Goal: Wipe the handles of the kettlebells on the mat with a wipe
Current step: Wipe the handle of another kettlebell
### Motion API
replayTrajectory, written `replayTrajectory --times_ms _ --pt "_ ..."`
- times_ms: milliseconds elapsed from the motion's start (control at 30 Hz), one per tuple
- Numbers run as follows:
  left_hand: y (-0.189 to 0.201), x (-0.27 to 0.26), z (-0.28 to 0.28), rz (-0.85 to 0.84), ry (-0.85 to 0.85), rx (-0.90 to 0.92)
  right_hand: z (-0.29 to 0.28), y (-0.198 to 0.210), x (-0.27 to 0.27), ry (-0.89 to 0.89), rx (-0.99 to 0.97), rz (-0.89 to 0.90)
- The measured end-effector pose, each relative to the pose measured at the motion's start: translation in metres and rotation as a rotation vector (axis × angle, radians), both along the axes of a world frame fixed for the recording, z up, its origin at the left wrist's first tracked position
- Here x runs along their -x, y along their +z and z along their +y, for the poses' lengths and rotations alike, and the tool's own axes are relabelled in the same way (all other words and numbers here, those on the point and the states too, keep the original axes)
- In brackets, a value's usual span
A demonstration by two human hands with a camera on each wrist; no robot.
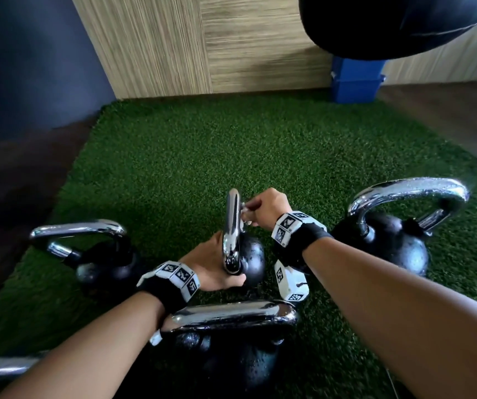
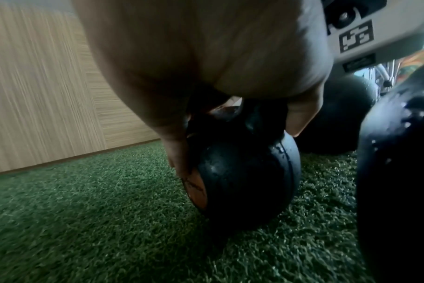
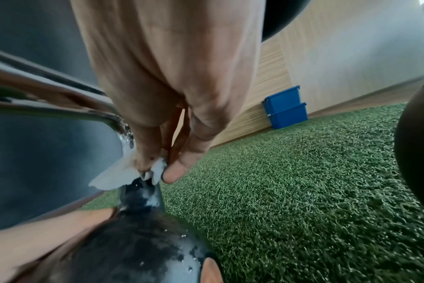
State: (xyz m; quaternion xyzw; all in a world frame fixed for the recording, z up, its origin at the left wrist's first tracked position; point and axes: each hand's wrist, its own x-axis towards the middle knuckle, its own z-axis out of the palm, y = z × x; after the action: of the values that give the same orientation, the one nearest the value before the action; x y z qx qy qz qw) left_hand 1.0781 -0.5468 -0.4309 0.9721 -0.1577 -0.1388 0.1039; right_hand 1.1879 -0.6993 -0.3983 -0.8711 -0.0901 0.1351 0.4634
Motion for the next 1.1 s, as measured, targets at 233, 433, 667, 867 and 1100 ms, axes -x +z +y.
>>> replayTrajectory --times_ms 233,433,667,867,1100 --pt "0.004 0.0 -0.001 0.103 0.121 -0.008 0.0 0.007 -0.001 -0.02 0.022 0.063" --pt "0.0 -0.009 0.002 0.18 0.154 -0.049 -0.003 0.006 -0.003 -0.035 -0.039 -0.136" --pt "0.003 -0.014 0.002 0.242 0.176 -0.076 -0.007 0.014 -0.002 0.04 0.0 -0.171" --pt "0.003 -0.014 0.012 0.243 0.203 -0.062 -0.005 0.022 0.0 0.053 -0.109 -0.456" --pt "0.002 -0.014 0.022 0.266 0.267 0.233 -0.009 0.03 0.013 0.235 -0.036 -0.638"
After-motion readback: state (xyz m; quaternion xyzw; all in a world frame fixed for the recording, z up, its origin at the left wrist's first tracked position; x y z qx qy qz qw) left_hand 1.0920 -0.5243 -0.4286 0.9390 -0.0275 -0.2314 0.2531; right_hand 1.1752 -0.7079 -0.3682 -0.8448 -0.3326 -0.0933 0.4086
